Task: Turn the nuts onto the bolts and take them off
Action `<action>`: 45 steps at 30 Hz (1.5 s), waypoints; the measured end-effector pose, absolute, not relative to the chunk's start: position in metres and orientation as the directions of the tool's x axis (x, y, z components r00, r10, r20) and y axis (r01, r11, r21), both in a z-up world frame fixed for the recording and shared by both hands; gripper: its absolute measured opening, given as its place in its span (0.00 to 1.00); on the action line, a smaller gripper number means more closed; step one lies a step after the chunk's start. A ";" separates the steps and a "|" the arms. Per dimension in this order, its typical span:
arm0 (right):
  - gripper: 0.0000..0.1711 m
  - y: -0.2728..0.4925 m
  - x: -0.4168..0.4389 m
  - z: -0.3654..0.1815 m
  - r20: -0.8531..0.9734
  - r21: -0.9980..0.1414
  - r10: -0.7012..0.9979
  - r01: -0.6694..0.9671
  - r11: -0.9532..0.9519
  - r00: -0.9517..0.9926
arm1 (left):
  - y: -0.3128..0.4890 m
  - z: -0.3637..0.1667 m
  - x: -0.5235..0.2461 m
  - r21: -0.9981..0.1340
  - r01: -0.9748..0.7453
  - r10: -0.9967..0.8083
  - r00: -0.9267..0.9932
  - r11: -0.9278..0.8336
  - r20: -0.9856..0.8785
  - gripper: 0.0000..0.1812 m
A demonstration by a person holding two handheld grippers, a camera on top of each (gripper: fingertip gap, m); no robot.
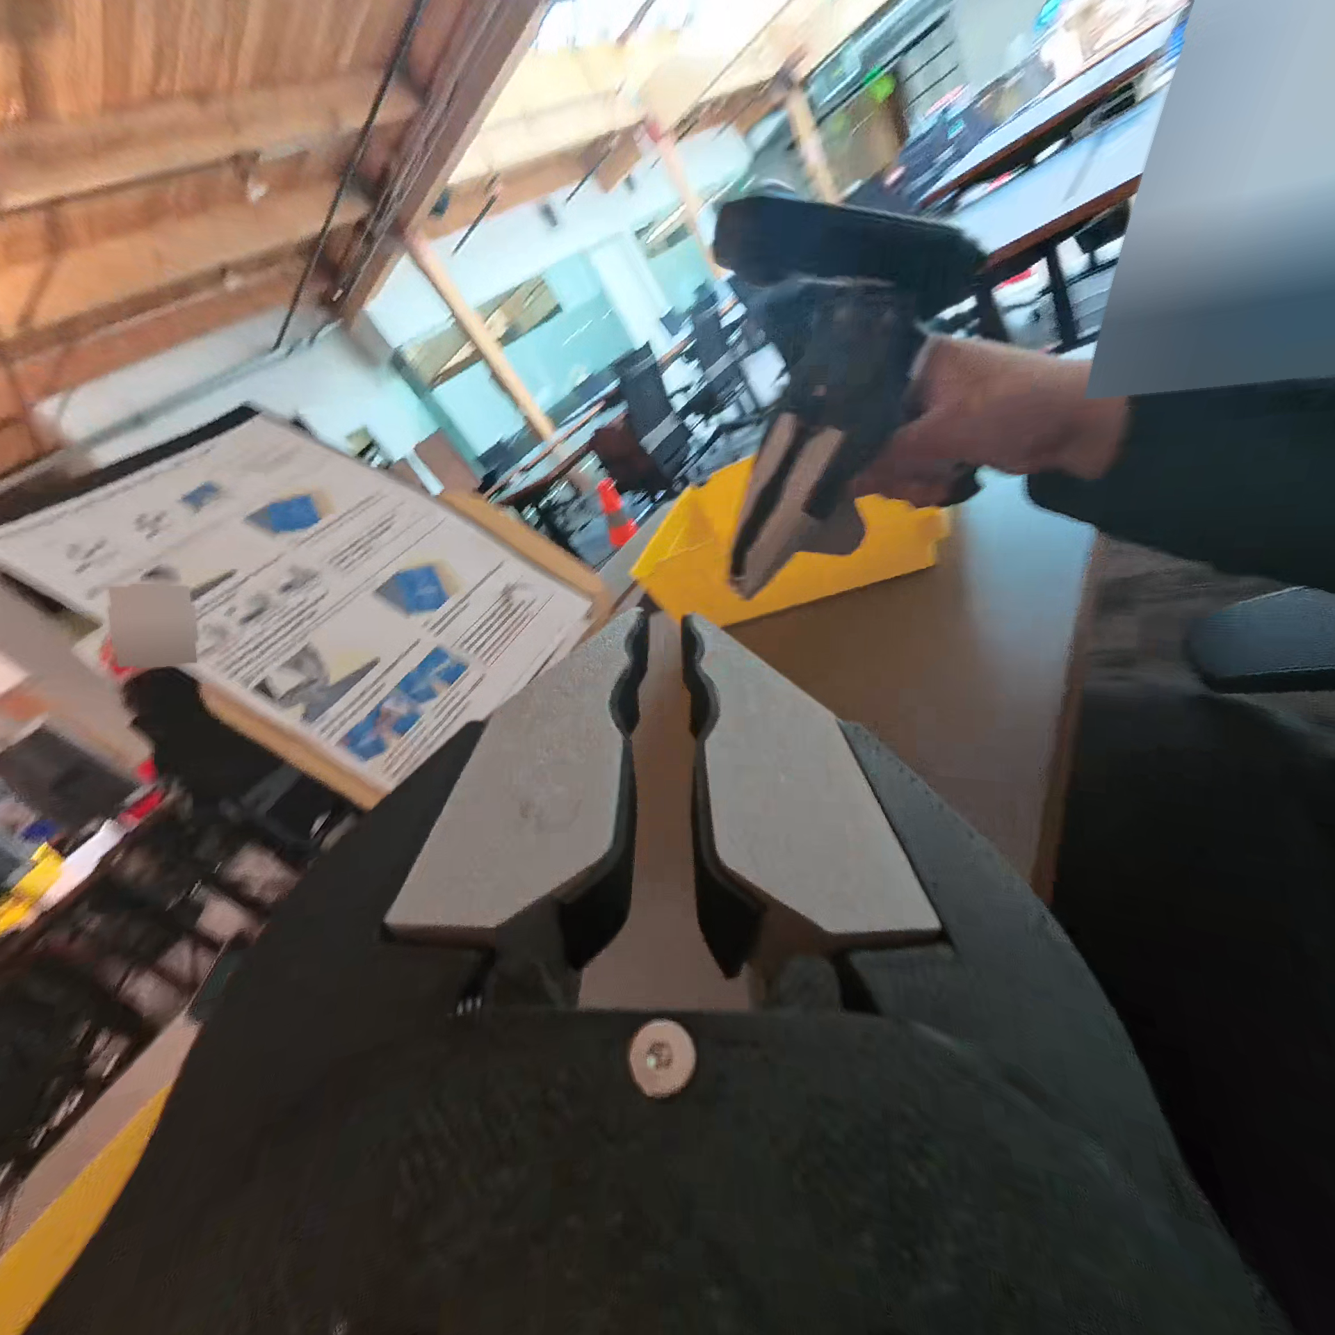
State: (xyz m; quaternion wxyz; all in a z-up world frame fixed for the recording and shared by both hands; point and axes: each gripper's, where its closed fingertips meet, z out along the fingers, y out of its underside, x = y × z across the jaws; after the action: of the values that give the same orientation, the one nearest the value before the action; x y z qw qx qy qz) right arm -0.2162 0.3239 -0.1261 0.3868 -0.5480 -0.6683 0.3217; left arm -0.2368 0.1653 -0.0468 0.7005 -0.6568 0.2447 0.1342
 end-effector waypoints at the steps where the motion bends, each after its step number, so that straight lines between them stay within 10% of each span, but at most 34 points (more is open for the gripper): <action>1: 0.08 0.346 -0.214 -0.146 0.225 -0.791 0.974 0.577 0.205 -0.037 | 0.167 -0.048 -0.245 -0.862 -0.504 -0.101 0.856 0.061 -0.508 0.04; 10: 0.09 0.390 -0.191 -0.267 0.288 -0.326 0.957 0.935 0.141 -0.044 | 0.170 -0.054 -0.265 -0.889 -0.458 -0.057 0.888 -0.015 -0.457 0.03; 25: 0.14 0.333 -0.253 -0.213 0.122 -0.729 0.985 0.662 0.174 -0.124 | 0.180 -0.104 -0.283 -0.919 -0.289 -0.118 0.956 -0.267 -0.267 0.07; 36: 0.04 0.327 -0.272 -0.250 0.058 -0.708 0.988 0.693 0.140 -0.140 | 0.208 -0.171 -0.290 -0.884 -0.174 -0.186 0.977 -0.433 -0.101 0.19; 45: 0.04 0.320 -0.296 -0.220 -0.067 -0.849 0.982 0.527 0.036 -0.175 | 0.254 -0.191 -0.315 -0.939 -0.127 -0.098 0.990 -0.319 -0.101 0.00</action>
State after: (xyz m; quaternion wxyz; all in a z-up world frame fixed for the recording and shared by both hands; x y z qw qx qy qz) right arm -0.2957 0.3199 -0.2197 0.2901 -0.5730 -0.6587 0.3920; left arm -0.3152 0.2543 -0.1915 0.5795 -0.8119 0.0693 0.0127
